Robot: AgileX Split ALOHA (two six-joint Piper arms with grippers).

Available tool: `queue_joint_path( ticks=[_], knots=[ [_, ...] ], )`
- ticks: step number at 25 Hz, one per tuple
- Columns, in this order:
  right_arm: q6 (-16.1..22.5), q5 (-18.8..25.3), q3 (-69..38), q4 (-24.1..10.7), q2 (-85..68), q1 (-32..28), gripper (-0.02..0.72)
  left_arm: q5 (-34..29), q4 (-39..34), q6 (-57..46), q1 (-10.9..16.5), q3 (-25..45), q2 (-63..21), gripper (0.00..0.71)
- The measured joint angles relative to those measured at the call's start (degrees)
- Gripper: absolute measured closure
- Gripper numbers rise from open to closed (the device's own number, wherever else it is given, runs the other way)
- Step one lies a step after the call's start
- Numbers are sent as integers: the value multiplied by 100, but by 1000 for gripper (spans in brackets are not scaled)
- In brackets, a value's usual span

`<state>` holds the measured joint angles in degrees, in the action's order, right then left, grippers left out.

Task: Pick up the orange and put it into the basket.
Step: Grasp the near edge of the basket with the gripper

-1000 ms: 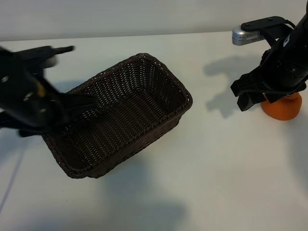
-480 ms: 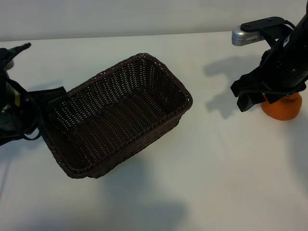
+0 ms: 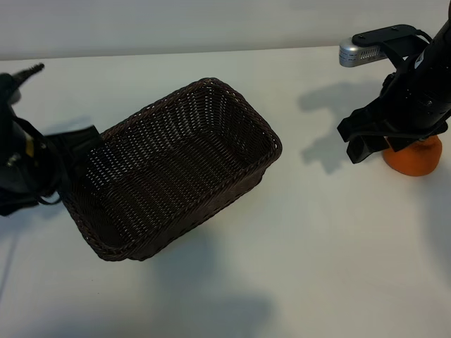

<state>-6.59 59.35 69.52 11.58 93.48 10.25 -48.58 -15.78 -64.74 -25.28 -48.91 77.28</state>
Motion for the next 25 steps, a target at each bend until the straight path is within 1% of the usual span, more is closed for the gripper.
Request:
queue_joint_path(
  ticks=[5, 10, 14, 18, 25],
  knots=[
    [-10, 0, 0, 0, 0, 0, 108, 467, 132, -123, 0, 339, 296, 145],
    [-17, 0, 0, 7, 0, 0, 108, 796, 274, -137, 0, 370, 589, 145],
    [-17, 0, 0, 12, 0, 0, 108, 914, 291, -141, 6, 370, 794, 145],
    [-17, 0, 0, 12, 0, 0, 108, 1075, 441, -73, 241, 382, 963, 145],
    [-17, -5, 0, 16, 0, 0, 108, 1433, 807, 404, 625, 439, 1035, 145]
  ],
)
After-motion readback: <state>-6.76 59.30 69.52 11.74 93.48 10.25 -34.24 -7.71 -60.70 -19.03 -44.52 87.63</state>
